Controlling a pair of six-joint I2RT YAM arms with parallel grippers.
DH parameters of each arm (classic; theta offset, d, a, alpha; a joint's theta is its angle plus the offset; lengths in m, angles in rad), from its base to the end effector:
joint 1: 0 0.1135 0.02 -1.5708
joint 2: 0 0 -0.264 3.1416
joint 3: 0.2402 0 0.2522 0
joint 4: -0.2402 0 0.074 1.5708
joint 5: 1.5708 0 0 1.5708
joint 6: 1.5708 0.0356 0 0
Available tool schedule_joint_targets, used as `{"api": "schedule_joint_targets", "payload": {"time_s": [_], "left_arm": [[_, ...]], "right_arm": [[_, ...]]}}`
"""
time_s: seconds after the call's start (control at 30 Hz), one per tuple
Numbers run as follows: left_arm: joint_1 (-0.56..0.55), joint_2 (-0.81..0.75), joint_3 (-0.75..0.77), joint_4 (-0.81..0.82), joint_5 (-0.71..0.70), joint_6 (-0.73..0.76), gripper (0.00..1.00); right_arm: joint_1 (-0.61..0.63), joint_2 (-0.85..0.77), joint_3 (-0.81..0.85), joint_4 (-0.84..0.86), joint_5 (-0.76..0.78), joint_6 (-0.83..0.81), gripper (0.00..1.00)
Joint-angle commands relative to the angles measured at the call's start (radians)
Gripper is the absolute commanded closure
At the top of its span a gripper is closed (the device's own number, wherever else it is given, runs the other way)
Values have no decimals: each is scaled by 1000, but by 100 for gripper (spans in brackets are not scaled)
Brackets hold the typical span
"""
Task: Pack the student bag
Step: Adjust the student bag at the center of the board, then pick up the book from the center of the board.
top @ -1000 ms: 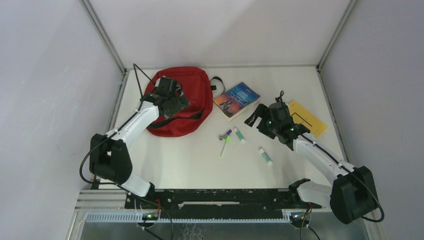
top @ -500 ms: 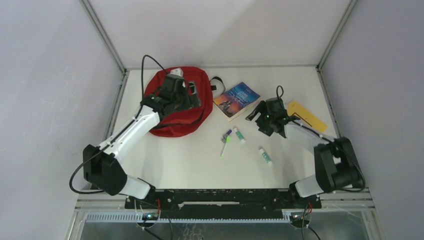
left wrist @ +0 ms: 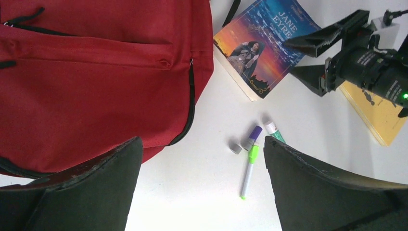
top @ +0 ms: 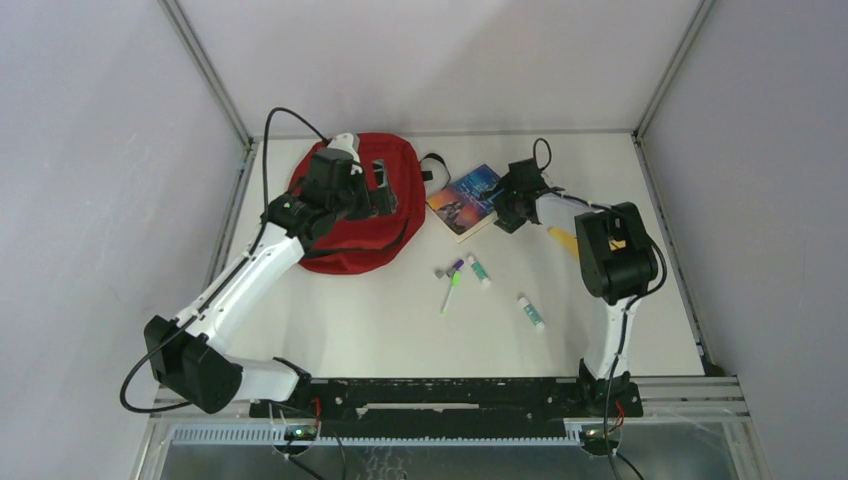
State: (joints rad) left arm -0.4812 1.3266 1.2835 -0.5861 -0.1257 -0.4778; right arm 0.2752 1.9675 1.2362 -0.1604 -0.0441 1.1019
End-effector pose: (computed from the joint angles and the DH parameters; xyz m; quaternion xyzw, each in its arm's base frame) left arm 0.2608 -0.1311 0.3547 -0.0270 0.8895 -0.1592 0.4275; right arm 0.3972 0.1138 0.1528 0.3719 0.8662 0.2276 0.2439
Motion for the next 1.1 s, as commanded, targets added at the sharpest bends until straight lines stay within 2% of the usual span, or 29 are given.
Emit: {"api": "schedule_joint_targets", "payload": {"time_s": [0.0, 0.07, 0.17, 0.23, 0.3, 0.47, 0.67, 0.87, 1.07], "left_arm": [[1, 10, 1, -9, -3, 58, 0], [2, 18, -2, -15, 1, 63, 0], [2, 15, -12, -17, 0, 67, 0], [2, 9, -22, -16, -14, 72, 0], [2, 1, -32, -11, -31, 75, 0], [3, -10, -45, -6, -42, 76, 0], [3, -8, -38, 19, -18, 74, 0], [3, 41, 22, 28, 69, 75, 0], [-6, 161, 136, 36, 198, 60, 0]], "right_arm": [[1, 58, 112, -47, 40, 62, 20], [1, 87, 156, -89, 72, 58, 30], [1, 110, 189, -119, 111, 40, 52], [0, 119, 204, -132, 120, 26, 71], [-1, 122, 211, -131, 114, 5, 99], [3, 71, 208, -91, 62, -115, 100], [8, -95, 170, -72, -10, -267, 100], [-51, -218, 112, -41, -141, -391, 100], [-111, -205, 153, -55, -287, -623, 100]]}}
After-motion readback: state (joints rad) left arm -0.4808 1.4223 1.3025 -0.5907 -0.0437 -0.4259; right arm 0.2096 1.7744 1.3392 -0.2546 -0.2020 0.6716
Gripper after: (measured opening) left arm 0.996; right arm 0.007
